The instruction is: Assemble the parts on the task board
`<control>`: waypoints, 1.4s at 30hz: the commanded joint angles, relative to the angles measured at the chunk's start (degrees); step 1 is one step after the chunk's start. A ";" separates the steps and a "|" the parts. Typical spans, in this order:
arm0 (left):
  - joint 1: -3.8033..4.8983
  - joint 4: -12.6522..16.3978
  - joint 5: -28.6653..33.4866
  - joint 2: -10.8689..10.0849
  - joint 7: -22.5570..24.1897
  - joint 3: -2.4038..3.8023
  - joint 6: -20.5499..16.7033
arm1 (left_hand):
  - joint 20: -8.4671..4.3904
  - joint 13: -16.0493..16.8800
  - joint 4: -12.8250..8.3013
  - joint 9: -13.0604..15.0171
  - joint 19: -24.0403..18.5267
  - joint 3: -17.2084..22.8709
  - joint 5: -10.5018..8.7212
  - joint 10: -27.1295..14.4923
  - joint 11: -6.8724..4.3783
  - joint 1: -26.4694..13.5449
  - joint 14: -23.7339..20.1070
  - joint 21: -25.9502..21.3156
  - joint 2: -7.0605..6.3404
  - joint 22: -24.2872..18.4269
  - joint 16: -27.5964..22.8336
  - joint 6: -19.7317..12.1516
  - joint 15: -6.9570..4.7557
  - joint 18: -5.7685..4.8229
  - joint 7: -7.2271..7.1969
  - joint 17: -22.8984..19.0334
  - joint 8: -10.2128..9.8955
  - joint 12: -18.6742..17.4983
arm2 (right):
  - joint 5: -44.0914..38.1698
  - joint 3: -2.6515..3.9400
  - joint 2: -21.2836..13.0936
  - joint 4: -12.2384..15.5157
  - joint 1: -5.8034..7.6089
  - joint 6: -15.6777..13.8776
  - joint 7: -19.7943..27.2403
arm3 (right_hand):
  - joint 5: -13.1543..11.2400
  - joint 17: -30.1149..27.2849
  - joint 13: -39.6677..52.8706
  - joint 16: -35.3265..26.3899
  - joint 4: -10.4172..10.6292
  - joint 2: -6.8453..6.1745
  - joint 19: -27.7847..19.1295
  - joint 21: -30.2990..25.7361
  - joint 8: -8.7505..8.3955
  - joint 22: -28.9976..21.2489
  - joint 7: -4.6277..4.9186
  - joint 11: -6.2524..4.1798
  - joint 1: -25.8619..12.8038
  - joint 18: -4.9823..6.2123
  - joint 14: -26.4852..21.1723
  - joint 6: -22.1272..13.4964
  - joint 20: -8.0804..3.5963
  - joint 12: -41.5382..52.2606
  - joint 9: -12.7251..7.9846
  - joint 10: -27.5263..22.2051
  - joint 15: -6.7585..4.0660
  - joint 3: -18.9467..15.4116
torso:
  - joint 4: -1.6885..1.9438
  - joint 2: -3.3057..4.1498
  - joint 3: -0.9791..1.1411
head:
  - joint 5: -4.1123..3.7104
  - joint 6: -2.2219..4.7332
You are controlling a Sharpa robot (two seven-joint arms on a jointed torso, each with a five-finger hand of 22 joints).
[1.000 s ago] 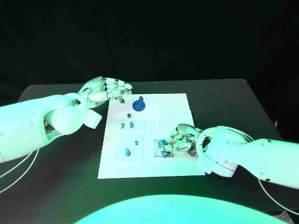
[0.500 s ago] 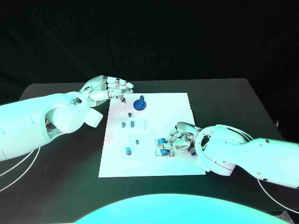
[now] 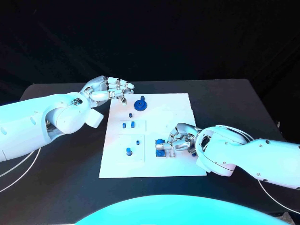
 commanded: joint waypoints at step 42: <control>0.00 -0.08 0.12 0.16 0.30 0.03 1.18 | 0.07 -0.11 0.13 -0.10 -0.11 -0.10 0.30 0.02 0.14 -0.19 -0.42 -0.25 0.35 -0.10 -0.39 0.03 -0.11 0.34 0.35 -0.06 -0.20 -0.34 | 0.94 0.00 -2.70 3.67 -1.21 -0.72 1.27 | 9.47 13.85 8.38 0.01 -0.66 4.24 1.39 -0.34 0.87 10.56 -0.47 -0.82 15.24 -0.52 5.82 -1.29 -0.48 -0.15 -1.35 1.54 -0.50 3.21 | 0.04 -0.01 -0.02 | 0.08 -0.29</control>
